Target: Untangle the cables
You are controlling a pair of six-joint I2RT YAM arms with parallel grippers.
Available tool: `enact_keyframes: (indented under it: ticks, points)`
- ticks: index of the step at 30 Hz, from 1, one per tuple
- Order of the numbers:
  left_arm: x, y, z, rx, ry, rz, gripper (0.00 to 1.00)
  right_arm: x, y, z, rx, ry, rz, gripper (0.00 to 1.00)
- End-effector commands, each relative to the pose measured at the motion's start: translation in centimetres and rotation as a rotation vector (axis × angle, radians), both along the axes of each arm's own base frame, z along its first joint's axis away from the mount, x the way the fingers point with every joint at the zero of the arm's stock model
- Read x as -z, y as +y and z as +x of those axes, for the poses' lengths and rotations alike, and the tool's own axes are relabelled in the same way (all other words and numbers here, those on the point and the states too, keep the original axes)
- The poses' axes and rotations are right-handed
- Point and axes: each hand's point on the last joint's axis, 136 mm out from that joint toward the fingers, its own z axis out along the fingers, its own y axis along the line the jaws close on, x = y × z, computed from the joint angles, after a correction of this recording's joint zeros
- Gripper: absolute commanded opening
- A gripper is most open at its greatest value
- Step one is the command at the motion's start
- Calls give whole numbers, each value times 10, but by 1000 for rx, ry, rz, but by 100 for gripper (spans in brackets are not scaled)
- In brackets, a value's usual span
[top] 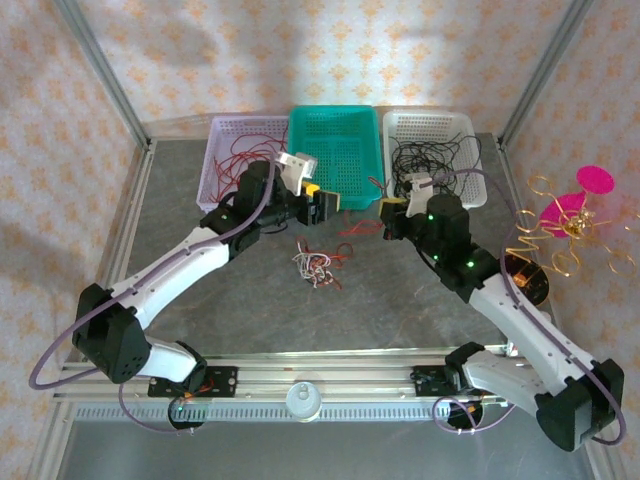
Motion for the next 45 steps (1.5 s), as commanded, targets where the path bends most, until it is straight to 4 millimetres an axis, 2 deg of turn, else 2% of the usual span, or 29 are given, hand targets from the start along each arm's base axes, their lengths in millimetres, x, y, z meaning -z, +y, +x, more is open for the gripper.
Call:
enact_keyframes:
  ticks: [1, 4, 7, 9, 12, 14, 17, 22, 25, 28, 33, 35, 37, 44, 45]
  points:
    - [-45, 0, -6, 93, 22, -137, 68, -43, 27, -8, -185, -165, -16, 0]
    - [-77, 2, -18, 188, -24, -235, 68, -56, 38, -3, -237, -182, -32, 0]
    - [-97, 2, -31, 259, -76, -274, 70, -64, 47, 1, -276, -194, -34, 0]
    - [-104, 1, -37, 292, -96, -290, 73, -67, 51, 4, -291, -190, -25, 0]
    - [-102, 0, -39, 309, -119, -258, 74, -72, 59, 2, -338, -194, -8, 0]
    - [-98, 1, -34, 302, -147, -244, 68, -73, 64, -1, -374, -187, 5, 0]
    - [-92, -6, -29, 339, -150, -283, 66, -74, 72, -4, -427, -175, 25, 0]
    - [-109, -13, -23, 371, -201, -413, 66, -76, 81, -8, -485, -150, 57, 0]
    - [-110, -15, -15, 367, -207, -433, 64, -78, 85, -10, -509, -137, 76, 0]
    - [-110, -17, -7, 349, -210, -436, 52, -79, 87, -13, -532, -118, 95, 0]
    - [-117, -16, 0, 318, -235, -455, 15, -78, 88, -14, -535, -101, 108, 0]
    - [-119, -13, 6, 282, -237, -457, 4, -76, 88, -13, -526, -95, 110, 0]
    - [-121, -8, 11, 237, -245, -447, 0, -73, 88, -11, -516, -86, 109, 0]
    - [-139, 0, 17, 162, -271, -426, 0, -54, 96, -4, -489, -59, 72, 0]
    - [-144, 1, 16, 163, -278, -429, 0, -52, 98, -2, -476, -63, 64, 5]
